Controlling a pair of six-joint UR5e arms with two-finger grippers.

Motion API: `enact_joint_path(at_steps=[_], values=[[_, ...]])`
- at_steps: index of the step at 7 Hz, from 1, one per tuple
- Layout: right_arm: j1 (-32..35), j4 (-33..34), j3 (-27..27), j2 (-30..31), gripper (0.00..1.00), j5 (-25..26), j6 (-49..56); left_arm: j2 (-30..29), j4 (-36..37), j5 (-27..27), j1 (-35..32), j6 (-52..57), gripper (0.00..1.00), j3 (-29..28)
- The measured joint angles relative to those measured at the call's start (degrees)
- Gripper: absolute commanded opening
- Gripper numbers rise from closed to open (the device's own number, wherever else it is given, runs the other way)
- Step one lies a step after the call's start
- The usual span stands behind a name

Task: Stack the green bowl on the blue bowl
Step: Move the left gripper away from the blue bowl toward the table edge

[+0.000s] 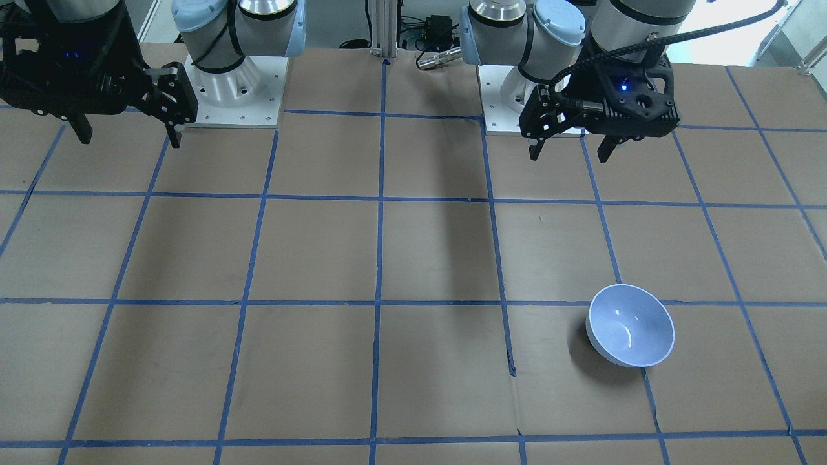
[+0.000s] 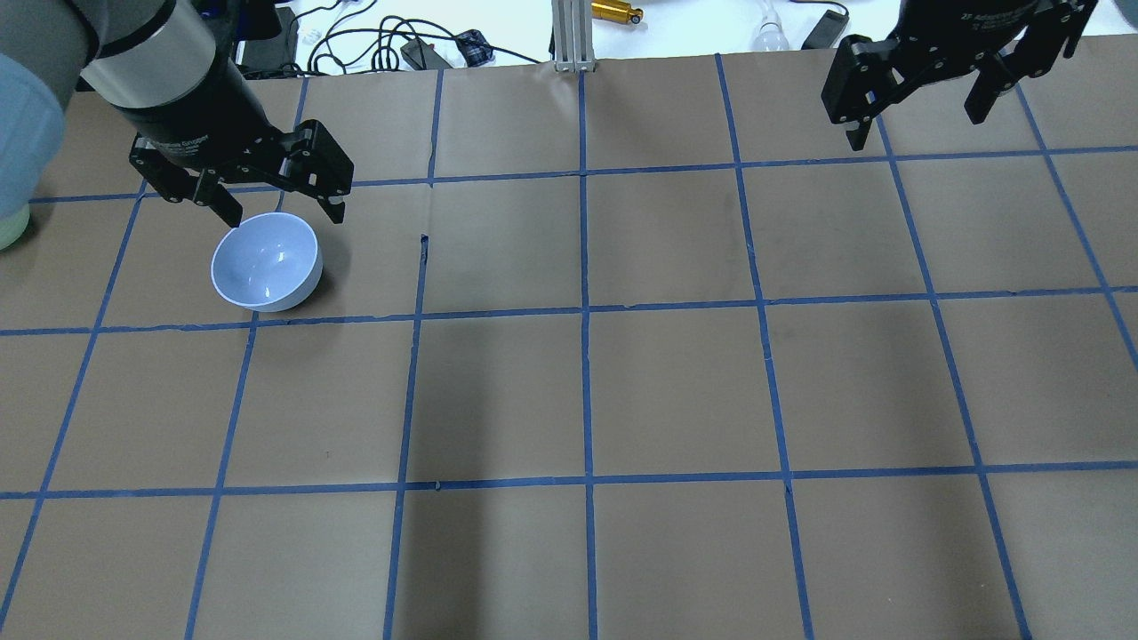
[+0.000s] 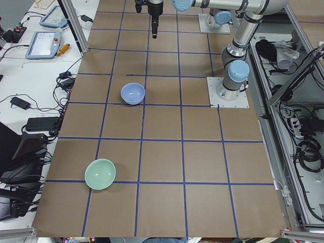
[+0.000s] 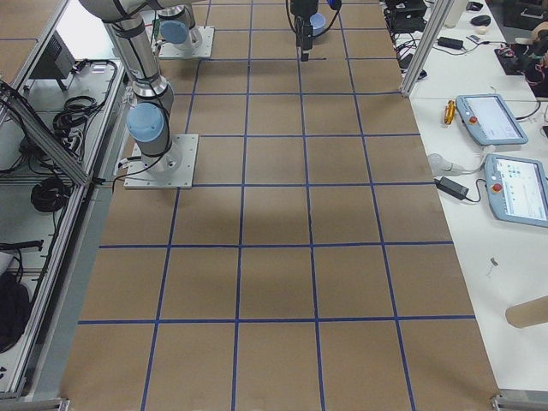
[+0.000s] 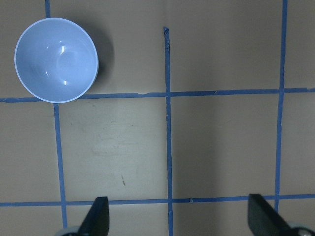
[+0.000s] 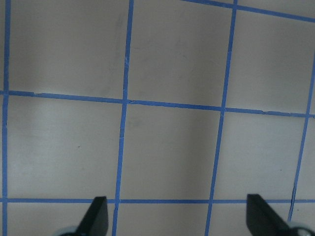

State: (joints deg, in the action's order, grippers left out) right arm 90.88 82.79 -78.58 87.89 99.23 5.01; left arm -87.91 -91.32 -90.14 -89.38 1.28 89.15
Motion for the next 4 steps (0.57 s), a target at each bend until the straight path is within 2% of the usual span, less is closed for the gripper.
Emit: enact_joint_path(at_steps=[4], values=[[0.00,0.00,0.00,0.00,1.00,0.00,0.00,0.49,-0.02,0.00,0.00,0.38,1.00,0.05]])
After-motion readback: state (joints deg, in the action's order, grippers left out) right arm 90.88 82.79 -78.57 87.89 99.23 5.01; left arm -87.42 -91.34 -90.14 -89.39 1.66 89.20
